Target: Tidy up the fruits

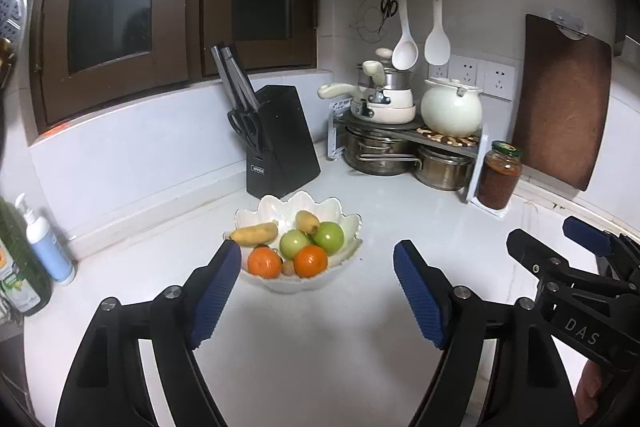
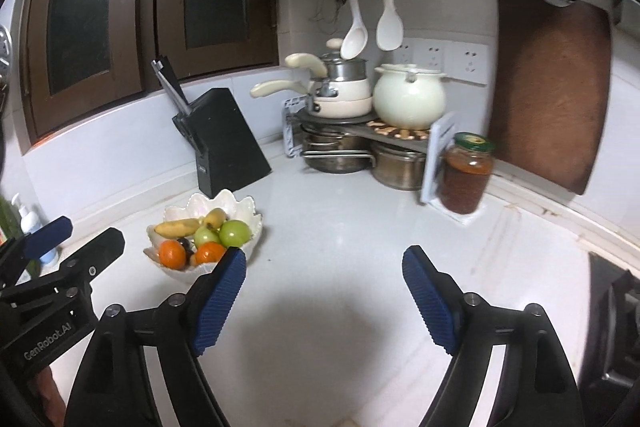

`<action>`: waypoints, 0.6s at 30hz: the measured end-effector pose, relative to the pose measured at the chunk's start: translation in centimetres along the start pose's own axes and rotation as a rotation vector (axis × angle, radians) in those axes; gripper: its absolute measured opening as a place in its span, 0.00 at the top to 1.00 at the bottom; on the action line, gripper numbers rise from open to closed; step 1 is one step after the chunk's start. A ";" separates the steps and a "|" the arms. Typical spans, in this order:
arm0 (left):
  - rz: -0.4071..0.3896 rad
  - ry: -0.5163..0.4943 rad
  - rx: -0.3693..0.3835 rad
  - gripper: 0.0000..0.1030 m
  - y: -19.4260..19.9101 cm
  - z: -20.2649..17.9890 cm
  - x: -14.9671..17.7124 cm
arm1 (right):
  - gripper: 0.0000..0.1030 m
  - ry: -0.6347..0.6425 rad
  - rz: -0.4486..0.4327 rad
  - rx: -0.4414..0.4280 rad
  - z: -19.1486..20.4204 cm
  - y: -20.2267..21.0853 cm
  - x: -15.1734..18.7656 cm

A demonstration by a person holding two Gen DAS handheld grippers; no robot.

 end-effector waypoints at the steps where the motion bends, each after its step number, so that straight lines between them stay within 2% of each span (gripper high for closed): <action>1: -0.003 0.000 -0.001 0.19 0.7 -0.3 0.3 | 0.20 0.000 -0.003 0.003 -0.2 0.5 0.2; 9: -0.031 -0.017 -0.009 0.08 6.4 -2.6 2.2 | 0.16 -0.021 -0.017 0.028 -2.5 6.6 2.8; 18: -0.050 -0.038 0.001 0.04 12.4 -4.8 4.5 | 0.15 -0.037 -0.056 0.071 -4.9 13.4 5.0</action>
Point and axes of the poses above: each gripper's, at about its wrist camera, not at the fingertips, and y roughly against the way its jaws point, z to its left, x to its underside, the point moved 10 cm from there along -y, roughly the way its jaws point, and after that the axes turned 1 degree about y, right-handed, at the moved point
